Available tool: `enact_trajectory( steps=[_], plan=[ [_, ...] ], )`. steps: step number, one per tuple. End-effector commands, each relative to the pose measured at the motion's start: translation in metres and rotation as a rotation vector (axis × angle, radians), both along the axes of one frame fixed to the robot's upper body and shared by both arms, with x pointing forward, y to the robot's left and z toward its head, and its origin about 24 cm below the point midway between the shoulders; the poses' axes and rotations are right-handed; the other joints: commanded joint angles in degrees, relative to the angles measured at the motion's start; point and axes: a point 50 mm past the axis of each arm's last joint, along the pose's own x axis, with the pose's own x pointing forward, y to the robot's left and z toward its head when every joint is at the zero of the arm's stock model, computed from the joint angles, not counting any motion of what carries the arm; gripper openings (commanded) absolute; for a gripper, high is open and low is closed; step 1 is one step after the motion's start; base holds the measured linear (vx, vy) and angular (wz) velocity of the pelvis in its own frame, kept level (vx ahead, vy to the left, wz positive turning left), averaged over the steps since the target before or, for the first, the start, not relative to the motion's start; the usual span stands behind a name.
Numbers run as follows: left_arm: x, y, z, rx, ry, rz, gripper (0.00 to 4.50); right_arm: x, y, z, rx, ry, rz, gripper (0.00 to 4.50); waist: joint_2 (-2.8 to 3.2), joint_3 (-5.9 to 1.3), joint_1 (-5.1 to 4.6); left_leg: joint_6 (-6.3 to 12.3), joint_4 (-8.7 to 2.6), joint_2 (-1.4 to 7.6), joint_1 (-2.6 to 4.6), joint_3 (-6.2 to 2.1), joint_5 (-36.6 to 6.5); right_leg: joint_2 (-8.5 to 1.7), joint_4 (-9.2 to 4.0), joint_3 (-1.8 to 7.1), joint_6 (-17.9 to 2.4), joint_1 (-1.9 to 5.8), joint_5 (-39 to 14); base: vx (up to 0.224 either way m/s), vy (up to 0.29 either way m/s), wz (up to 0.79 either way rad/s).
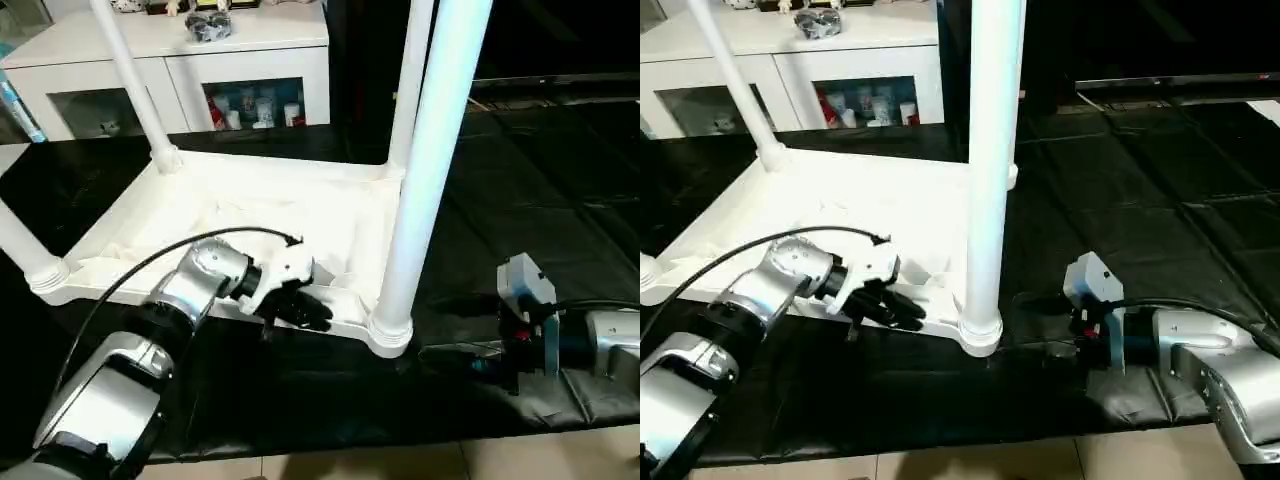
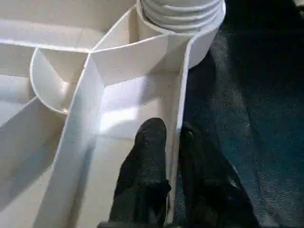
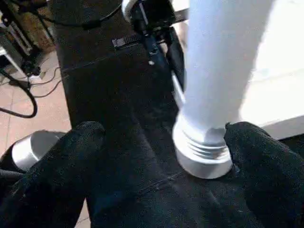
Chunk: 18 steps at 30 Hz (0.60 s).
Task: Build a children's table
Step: Rotate table base
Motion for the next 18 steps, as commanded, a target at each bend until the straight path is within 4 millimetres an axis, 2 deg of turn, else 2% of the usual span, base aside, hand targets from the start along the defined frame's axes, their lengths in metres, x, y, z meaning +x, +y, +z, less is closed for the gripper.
enact_trajectory(
  steps=[1, 3, 6, 8, 9, 10, 11, 12, 15, 16, 18],
  plan=[
    [0.002, 0.001, 0.001, 0.012, -0.020, 0.010, 0.30, 0.001, 0.002, 0.001, -0.002, -0.017, 0.011, 4.50, -1.08, -3.58, 0.21, 3.37, -3.95, 0.19, -0.51, 0.25, -10.26, -2.18, -5.12, 1.53, -8.37, 3.74, -23.73, 0.000, 0.000, 0.00],
    [0.001, -0.003, 0.003, -0.025, 0.008, 0.009, 0.13, 0.002, 0.004, 0.003, 0.010, -0.019, 0.011, 4.50, -1.25, -3.62, 0.13, 3.36, -3.98, 0.21, -0.55, 0.24, -10.08, -2.15, -5.03, 1.56, -8.25, 3.77, -23.58, 0.000, 0.000, 0.00],
    [0.001, -0.006, 0.005, -0.068, 0.047, 0.021, 0.00, 0.001, 0.005, 0.002, 0.018, -0.019, 0.011, 4.50, -1.29, -3.86, 0.23, 3.74, -3.86, 0.33, -0.68, 0.24, -8.39, -2.24, -4.55, 1.68, -9.50, 3.87, -20.20, 0.000, 0.000, 0.00],
    [-0.001, -0.003, -0.003, -0.036, 0.068, 0.074, 0.00, 0.001, 0.006, -0.002, 0.023, -0.010, 0.009, 4.50, -1.84, -3.96, 0.16, 4.07, -3.72, 0.34, -0.92, 0.27, -7.29, -2.24, -4.11, 1.71, -10.40, 4.02, -17.51, 0.000, 0.000, 0.00],
    [-0.001, -0.001, -0.007, -0.013, 0.067, 0.095, 0.00, 0.000, 0.007, -0.004, 0.024, -0.006, 0.008, 4.50, -1.55, -3.87, 0.12, 4.30, -3.65, 0.28, -0.98, 0.28, -7.30, -2.28, -4.13, 1.65, -10.66, 3.99, -17.35, 0.000, 0.000, 0.00],
    [-0.003, 0.002, -0.014, 0.005, 0.080, 0.143, 0.00, 0.001, 0.009, -0.008, 0.029, -0.004, 0.000, 4.50, -2.07, -3.85, 0.02, 4.42, -3.62, 0.24, -0.98, 0.36, -7.48, -2.26, -4.21, 1.63, -10.54, 3.97, -17.77, 0.000, 0.000, 0.00],
    [-0.005, 0.004, -0.019, 0.006, 0.095, 0.187, 0.00, 0.002, 0.010, -0.010, 0.033, -0.004, -0.008, 4.50, -1.92, -3.78, 0.04, 4.39, -3.65, 0.21, -0.94, 0.34, -7.65, -2.33, -4.24, 1.60, -10.44, 3.94, -18.65, 0.000, 0.000, 0.00],
    [-0.006, 0.005, -0.021, 0.002, 0.100, 0.209, 0.00, 0.003, 0.010, -0.011, 0.035, -0.007, -0.013, 4.50, -1.94, -3.64, -0.02, 4.21, -3.73, 0.11, -0.76, 0.42, -8.24, -2.26, -4.76, 1.51, -9.37, 3.73, -22.27, 0.000, 0.000, 0.00],
    [-0.009, 0.010, -0.026, 0.005, 0.101, 0.273, 0.00, 0.010, 0.011, -0.013, 0.039, -0.029, -0.052, 4.50, -1.86, -3.46, -0.20, 3.81, -3.92, 0.10, -0.81, 0.31, -9.23, -2.25, -5.00, 1.48, -7.92, 3.68, -25.49, 0.000, 0.000, 0.00],
    [-0.013, 0.013, -0.029, 0.004, 0.101, 0.325, 0.00, 0.015, 0.011, -0.015, 0.042, -0.047, -0.087, 4.50, -1.50, -3.35, -0.42, 3.55, -4.07, 0.17, -0.87, 0.20, -9.87, -2.31, -5.14, 1.43, -7.62, 3.55, -26.42, 0.000, 0.000, 0.00],
    [-0.015, 0.014, -0.029, -0.002, 0.102, 0.345, 0.00, 0.017, 0.011, -0.016, 0.042, -0.055, -0.106, 4.50, -1.46, -3.35, -1.31, 3.04, -4.17, 0.23, -0.73, 0.09, -11.47, -2.28, -5.15, 1.35, -7.39, 3.42, -27.55, 0.000, 0.000, 0.00]
  ],
)
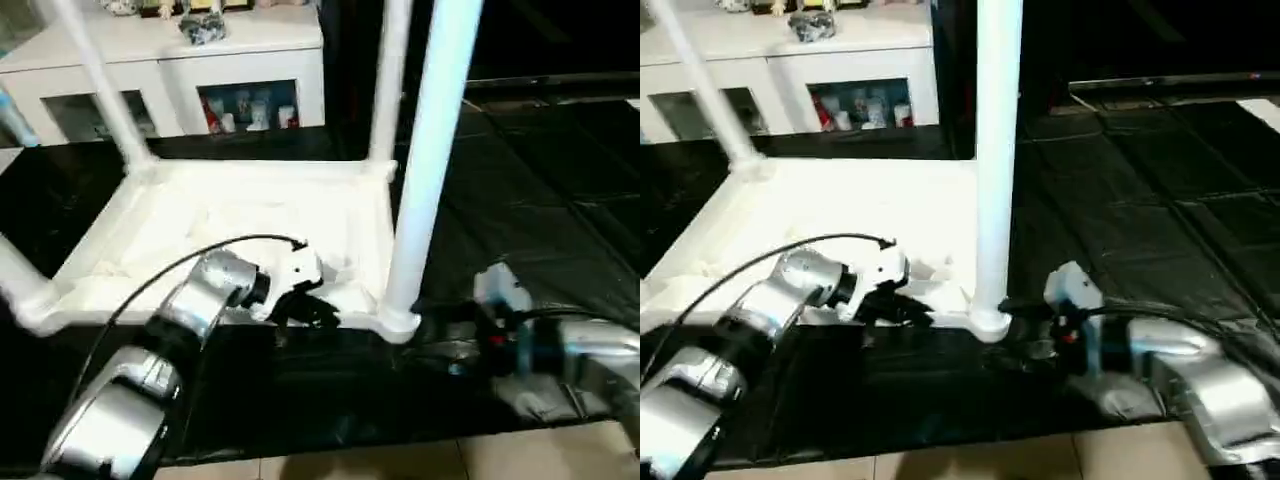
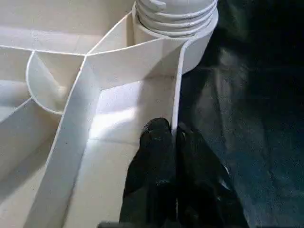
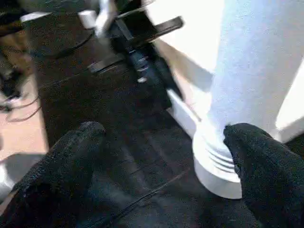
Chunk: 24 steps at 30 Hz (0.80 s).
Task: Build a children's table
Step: Rotate table base, then rotate leg to tighten
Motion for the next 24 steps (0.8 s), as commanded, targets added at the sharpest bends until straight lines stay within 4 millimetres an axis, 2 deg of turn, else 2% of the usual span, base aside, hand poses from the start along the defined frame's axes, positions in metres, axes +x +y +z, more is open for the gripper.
enact_trajectory(
  steps=[1, 2, 4, 5, 6, 8, 9, 10, 12, 16, 19, 20, 22, 23, 24],
  plan=[
    [-0.013, 0.020, -0.019, 0.046, 0.081, 0.152, 0.00, 0.009, -0.001, 0.001, -0.012, -0.048, -0.057, 4.50, -1.55, -3.09, 0.41, 3.05, -4.26, 0.20, -0.98, 0.00, -11.48, -2.21, -5.25, 1.31, -7.41, 3.53, -27.78, 0.000, 0.000, 0.00],
    [-0.017, 0.021, -0.018, 0.042, 0.081, 0.156, 0.00, 0.011, 0.000, 0.000, -0.011, -0.052, -0.073, 4.50, -1.45, -3.18, -0.14, 2.87, -4.40, 0.41, -1.19, -0.20, -11.51, -2.42, -4.96, 1.35, -7.71, 3.58, -27.06, 0.000, 0.000, 0.00],
    [-0.026, 0.021, -0.018, 0.040, 0.083, 0.157, 0.00, 0.013, 0.001, -0.003, -0.007, -0.054, -0.096, 4.50, -1.50, -3.21, -0.74, 3.24, -4.26, 0.21, -1.09, -0.05, -11.61, -2.14, -5.13, 1.32, -7.76, 3.41, -27.20, 0.000, 0.000, 0.00],
    [-0.026, 0.021, -0.018, 0.040, 0.083, 0.157, 0.00, 0.013, 0.001, -0.003, -0.007, -0.054, -0.096, 4.50, -1.47, -3.22, -0.77, 3.41, -4.27, 0.21, -1.05, -0.01, -11.45, -2.06, -5.19, 1.32, -7.80, 3.35, -27.07, 0.000, 0.000, 0.00],
    [-0.031, 0.021, -0.018, 0.034, 0.087, 0.139, 0.00, 0.013, 0.002, -0.005, -0.008, -0.056, -0.097, 4.50, -1.55, -3.27, -0.74, 4.02, -4.18, 0.17, -1.04, 0.07, -11.10, -2.00, -5.17, 1.37, -7.75, 3.30, -26.51, 0.000, 0.000, 0.00],
    [-0.041, 0.019, -0.016, 0.028, 0.077, 0.091, 0.00, 0.016, 0.002, -0.010, -0.022, -0.074, -0.111, 4.50, -1.54, -3.34, -0.70, 4.16, -4.29, 0.38, -1.24, 0.00, -10.19, -2.13, -4.88, 1.46, -8.08, 3.34, -24.95, 0.000, 0.000, 0.00],
    [-0.046, 0.015, -0.014, -0.006, 0.073, 0.049, 0.00, 0.019, 0.001, -0.012, -0.035, -0.087, -0.128, 4.50, -1.43, -3.33, -0.72, 4.15, -4.31, 0.40, -1.09, 0.03, -10.32, -2.07, -4.88, 1.45, -8.30, 3.19, -24.64, 0.000, 0.000, 0.00],
    [-0.047, 0.015, -0.013, -0.011, 0.071, 0.041, 0.00, 0.019, 0.001, -0.012, -0.035, -0.092, -0.130, 4.50, -1.71, -3.34, -0.68, 4.27, -4.21, 0.32, -1.00, 0.17, -10.18, -2.04, -4.84, 1.50, -8.73, 3.08, -24.26, 0.000, 0.000, 0.00],
    [-0.048, 0.013, -0.011, -0.023, 0.065, 0.017, 0.00, 0.021, 0.001, -0.012, -0.030, -0.114, -0.135, 4.50, -1.55, -3.20, -0.59, 4.35, -4.25, 0.28, -0.91, 0.31, -10.62, -1.93, -5.01, 1.55, -8.77, 2.96, -24.63, 0.000, 0.000, 0.00],
    [-0.047, 0.011, -0.007, -0.020, 0.072, -0.013, 0.00, 0.023, 0.004, -0.004, 0.099, -0.122, -0.062, 4.50, -1.88, -3.29, -0.48, 4.87, -4.28, 0.34, -0.90, 0.24, -10.74, -1.98, -4.79, 1.60, -8.78, 3.15, -23.65, 0.000, 0.000, 0.00],
    [-0.046, 0.013, -0.007, 0.006, 0.069, -0.043, 0.00, 0.025, 0.005, 0.001, 0.124, -0.111, 0.021, 4.50, -1.86, -3.39, -0.33, 5.20, -4.18, 0.36, -0.94, 0.22, -9.92, -2.04, -4.51, 1.67, -9.26, 3.29, -22.55, 0.000, 0.000, 0.00],
    [-0.046, 0.013, -0.007, 0.006, 0.068, -0.045, 0.00, 0.025, 0.005, 0.002, 0.124, -0.112, 0.025, 4.50, -1.96, -3.40, -0.33, 5.29, -4.17, 0.41, -0.96, 0.24, -9.54, -2.03, -4.42, 1.68, -9.61, 3.28, -21.72, 0.000, 0.000, 0.00],
    [-0.046, 0.012, -0.005, 0.000, 0.061, -0.079, 0.00, 0.033, 0.006, 0.007, 0.111, -0.140, 0.075, 4.50, -2.64, -3.40, -0.30, 5.26, -4.15, 0.35, -0.97, 0.36, -9.32, -2.05, -4.46, 1.66, -9.79, 3.24, -21.82, 0.000, 0.000, 0.00],
    [-0.046, 0.012, -0.005, 0.000, 0.061, -0.079, 0.00, 0.033, 0.006, 0.007, 0.111, -0.140, 0.075, 4.50, -2.45, -3.46, -0.24, 5.13, -4.13, 0.35, -0.90, 0.29, -9.35, -2.10, -4.30, 1.64, -9.93, 3.27, -21.81, 0.000, 0.000, 0.00],
    [-0.046, 0.011, -0.004, -0.008, 0.058, -0.099, 0.00, 0.035, 0.005, 0.009, 0.107, -0.137, 0.104, 4.50, -2.65, -3.44, -0.17, 5.10, -4.11, 0.44, -0.85, 0.35, -9.12, -2.13, -4.27, 1.71, -10.24, 3.25, -21.13, 0.000, 0.000, 0.00]
  ],
)
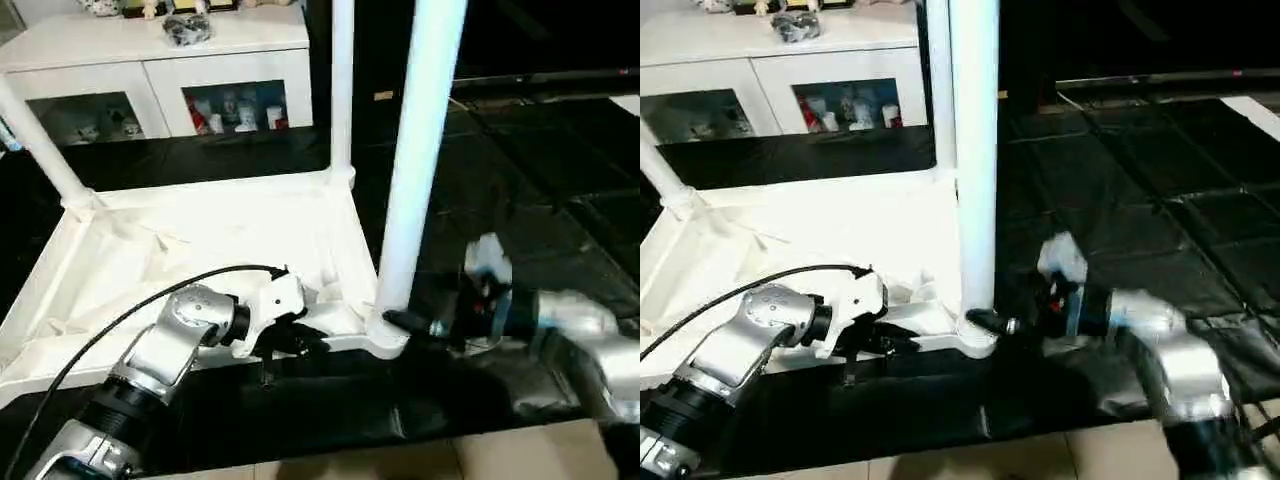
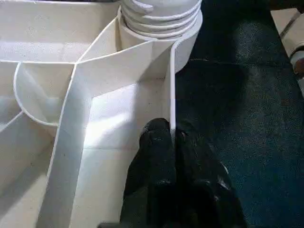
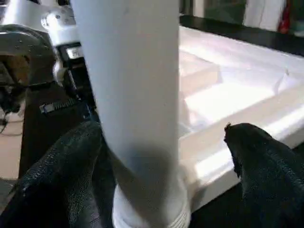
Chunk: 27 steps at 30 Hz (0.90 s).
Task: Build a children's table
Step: Rotate leg to tighten
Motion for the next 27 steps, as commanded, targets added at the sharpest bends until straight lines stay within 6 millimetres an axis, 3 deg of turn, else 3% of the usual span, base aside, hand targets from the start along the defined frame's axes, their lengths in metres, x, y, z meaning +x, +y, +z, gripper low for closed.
enact_trajectory(
  steps=[1, 6, 12, 13, 15, 20, 22, 27],
  plan=[
    [-0.006, -0.001, -0.007, 0.007, 0.049, -0.061, 0.00, 0.002, -0.001, 0.001, -0.013, -0.001, 0.053, 4.50, -1.75, -3.40, 0.46, 5.18, -3.73, 0.42, -0.78, 0.36, -9.03, -2.13, -4.28, 1.76, -10.43, 3.40, -20.74, 0.000, 0.000, 0.00],
    [-0.008, 0.000, -0.009, 0.042, 0.048, -0.133, 0.00, 0.005, -0.003, -0.006, -0.057, 0.057, 0.165, 4.50, -1.76, -3.52, 1.06, 5.34, -3.58, 0.53, -0.69, 0.51, -8.30, -2.12, -3.90, 1.78, -12.20, 3.47, -17.79, 0.000, 0.000, 0.00],
    [-0.006, 0.003, -0.006, 0.055, 0.039, -0.178, 0.00, 0.010, 0.000, -0.009, -0.094, 0.069, 0.267, 3.98, -1.56, -3.48, 1.53, 4.78, -3.58, 0.59, -0.59, 0.53, -9.21, -2.16, -3.92, 1.73, -12.42, 3.55, -18.39, 0.000, 0.000, 0.00],
    [-0.006, 0.003, -0.006, 0.060, 0.038, -0.186, 0.00, 0.011, 0.001, -0.010, -0.098, 0.069, 0.278, 3.74, -1.59, -3.51, 1.56, 4.75, -3.58, 0.62, -0.58, 0.48, -9.27, -2.17, -3.87, 1.71, -12.38, 3.57, -18.52, 0.000, 0.000, 0.00],
    [-0.005, 0.004, -0.006, 0.076, 0.036, -0.199, 0.00, 0.011, 0.003, -0.011, -0.103, 0.082, 0.314, 3.72, -2.03, -3.52, 1.67, 4.83, -3.59, 0.61, -0.60, 0.49, -9.11, -2.11, -3.84, 1.69, -12.10, 3.55, -19.04, 0.000, 0.000, 0.00],
    [-0.004, 0.005, -0.006, 0.085, 0.034, -0.212, 0.00, 0.011, 0.008, -0.016, -0.132, 0.091, 0.374, 3.25, -1.99, -3.63, 2.49, 4.33, -3.66, 0.84, -0.41, 0.51, -9.08, -2.14, -3.66, 1.75, -12.66, 3.44, -17.52, 0.000, 0.000, 0.00],
    [-0.003, 0.005, -0.006, 0.087, 0.033, -0.217, 0.00, 0.011, 0.009, -0.019, -0.132, 0.106, 0.395, 2.90, -2.05, -3.66, 2.54, 4.34, -3.67, 0.86, -0.45, 0.45, -8.99, -2.15, -3.51, 1.70, -13.13, 3.45, -16.84, 0.000, 0.000, 0.00],
    [-0.002, 0.006, -0.005, 0.082, 0.034, -0.226, 0.00, 0.013, 0.012, -0.024, -0.138, 0.126, 0.425, 2.64, -2.13, -3.60, 2.59, 4.19, -3.67, 0.86, -0.49, 0.47, -9.61, -2.26, -3.60, 1.74, -13.02, 3.52, -17.70, 0.000, 0.000, 0.00]
  ],
)
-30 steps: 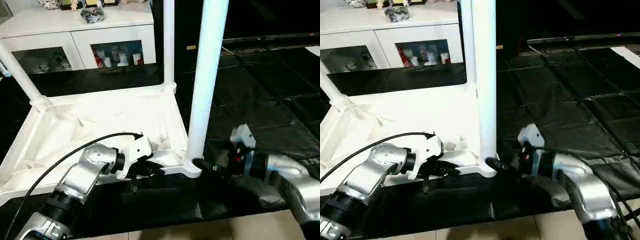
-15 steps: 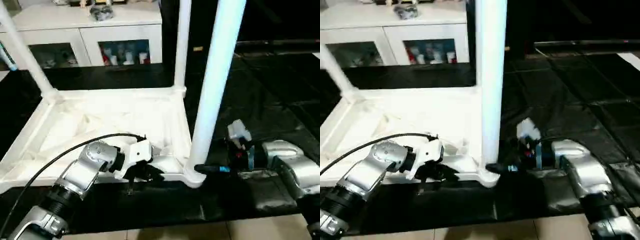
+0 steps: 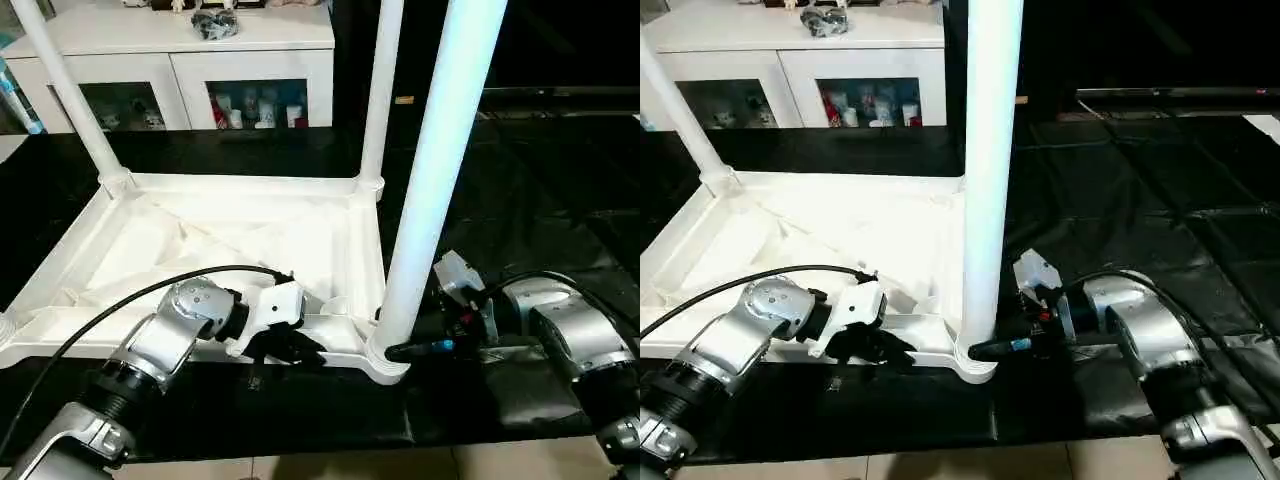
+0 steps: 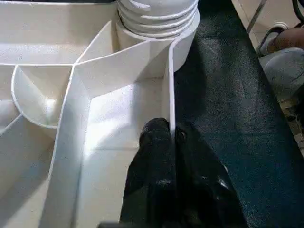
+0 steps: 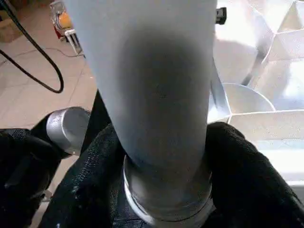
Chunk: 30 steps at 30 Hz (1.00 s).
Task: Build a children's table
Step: Rotate leg to tighten
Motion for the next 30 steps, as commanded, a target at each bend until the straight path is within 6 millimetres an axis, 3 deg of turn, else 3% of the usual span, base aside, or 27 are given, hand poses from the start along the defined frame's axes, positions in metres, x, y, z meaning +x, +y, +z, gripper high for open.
enact_trajectory(
  steps=[1, 5, 12, 13, 14, 16, 18, 19, 22, 23, 25, 26, 27, 28, 29, 30],
  plan=[
    [-0.004, 0.002, -0.005, 0.046, 0.037, -0.051, 0.00, 0.003, 0.003, 0.002, -0.004, -0.009, 0.024, 2.49, -0.89, -3.49, 0.02, 4.11, -3.93, 0.75, -0.48, 0.47, -10.04, -2.20, -3.85, 1.72, -12.46, 3.46, -18.56, 0.000, 0.000, 0.00],
    [-0.004, 0.002, -0.005, 0.045, 0.041, -0.050, 0.00, 0.003, 0.005, 0.001, 0.004, 0.005, 0.038, 2.20, -0.93, -3.40, 0.00, 3.82, -4.04, 0.79, -0.38, 0.40, -10.79, -2.21, -3.98, 1.70, -11.92, 3.43, -20.20, 0.000, 0.000, 0.00],
    [-0.001, 0.001, -0.005, 0.009, 0.061, -0.004, 0.00, -0.001, 0.008, -0.001, 0.040, 0.046, 0.051, 2.09, -0.80, -3.44, -0.08, 3.68, -4.07, 0.78, -0.39, 0.40, -10.65, -2.07, -3.94, 1.75, -11.83, 3.44, -19.68, 0.000, 0.000, 0.00],
    [0.000, -0.001, -0.005, 0.002, 0.071, 0.023, 0.00, -0.002, 0.010, -0.002, 0.069, 0.061, 0.034, 2.09, -0.81, -3.47, -0.05, 3.76, -4.06, 0.80, -0.35, 0.39, -10.56, -2.08, -3.89, 1.73, -12.01, 3.42, -19.33, 0.000, 0.000, 0.00],
    [0.002, -0.002, -0.005, 0.001, 0.071, 0.056, 0.00, -0.003, 0.012, -0.003, 0.086, 0.058, 0.009, 2.09, -0.35, -3.44, 0.01, 3.67, -4.08, 0.82, -0.31, 0.36, -10.81, -2.12, -3.88, 1.76, -12.13, 3.38, -19.39, 0.000, 0.000, 0.00],
    [0.006, -0.004, -0.006, -0.004, 0.069, 0.109, 0.00, -0.003, 0.015, -0.005, 0.104, 0.048, -0.031, 2.09, -0.58, -3.37, -0.10, 3.55, -4.10, 0.75, -0.34, 0.43, -11.26, -2.08, -4.06, 1.77, -12.04, 3.42, -19.83, 0.000, 0.000, 0.00],
    [0.017, -0.015, -0.005, -0.049, 0.039, 0.258, 0.00, -0.003, 0.028, -0.017, 0.092, 0.019, -0.184, 2.07, -0.69, -3.26, -0.25, 3.00, -4.19, 0.58, -0.36, 0.42, -11.32, -2.03, -4.40, 1.73, -11.01, 3.36, -21.57, 0.000, 0.000, 0.00],
    [0.020, -0.017, -0.005, -0.057, 0.030, 0.287, 0.00, -0.002, 0.032, -0.021, 0.079, 0.019, -0.242, 2.07, -0.71, -3.11, -0.33, 2.41, -4.19, 0.35, -0.10, 0.37, -12.42, -2.00, -4.81, 1.57, -9.88, 3.15, -24.76, 0.000, 0.000, 0.00],
    [0.027, -0.027, -0.003, -0.079, 0.011, 0.382, 0.00, 0.004, 0.050, -0.031, 0.058, 0.003, -0.420, 2.04, -0.72, -2.65, -1.29, 0.84, -4.48, -0.16, -0.16, -0.03, -15.45, -2.12, -5.89, 0.93, -5.21, 3.11, -34.58, 0.000, 0.000, 0.00],
    [0.029, -0.030, -0.002, -0.085, 0.009, 0.402, 0.00, 0.004, 0.054, -0.033, 0.054, 0.004, -0.448, 2.03, -0.76, -2.43, -1.90, 0.59, -4.32, -0.42, 0.30, -0.11, -17.54, -2.03, -6.76, 0.59, -3.30, 2.64, -38.47, 0.000, 0.000, 0.00],
    [0.034, -0.039, 0.001, -0.103, 0.003, 0.456, 0.00, 0.009, 0.069, -0.037, 0.038, 0.011, -0.548, 2.00, -0.60, -2.19, -2.94, 0.53, -4.17, -0.71, 0.59, -0.37, -20.64, -1.98, -7.58, -0.12, -1.35, 2.35, -42.53, 0.000, 0.000, 0.00],
    [0.035, -0.040, 0.001, -0.104, 0.002, 0.466, 0.00, 0.010, 0.072, -0.038, 0.036, 0.016, -0.569, 1.99, -0.30, -2.31, -3.55, 0.65, -4.26, -0.65, 0.93, -0.69, -22.09, -2.06, -8.00, -0.63, -1.00, 2.33, -42.72, 0.000, 0.000, 0.00],
    [0.039, -0.046, 0.003, -0.105, -0.008, 0.505, 0.00, 0.015, 0.082, -0.039, 0.036, 0.032, -0.659, 1.99, -0.19, -2.41, -3.90, 0.76, -4.40, -0.58, 0.73, -0.86, -22.44, -2.11, -7.97, -0.87, -1.10, 2.66, -41.83, 0.000, 0.000, 0.00],
    [0.041, -0.050, 0.004, -0.107, -0.020, 0.531, 0.00, 0.020, 0.089, -0.038, 0.047, 0.052, -0.717, 1.98, 0.32, -2.37, -4.46, 0.62, -4.72, -0.48, 0.39, -1.24, -23.67, -2.10, -8.14, -1.51, -1.13, 3.03, -40.86, 0.000, 0.000, 0.00],
    [0.043, -0.052, 0.005, -0.108, -0.027, 0.549, 0.00, 0.023, 0.093, -0.038, 0.051, 0.067, -0.761, 1.98, 0.60, -2.43, -5.21, 0.64, -4.77, -0.35, 0.65, -1.61, -25.77, -2.21, -8.55, -2.36, -1.07, 3.25, -39.76, 0.000, 0.000, 0.00],
    [0.046, -0.054, 0.006, -0.109, -0.035, 0.573, 0.00, 0.027, 0.099, -0.037, 0.056, 0.087, -0.816, 1.98, 0.99, -2.37, -5.53, 0.66, -4.85, -0.33, 0.78, -1.79, -26.68, -2.22, -8.69, -2.57, -1.25, 3.34, -38.83, 0.000, 0.000, 0.00]
  ],
)
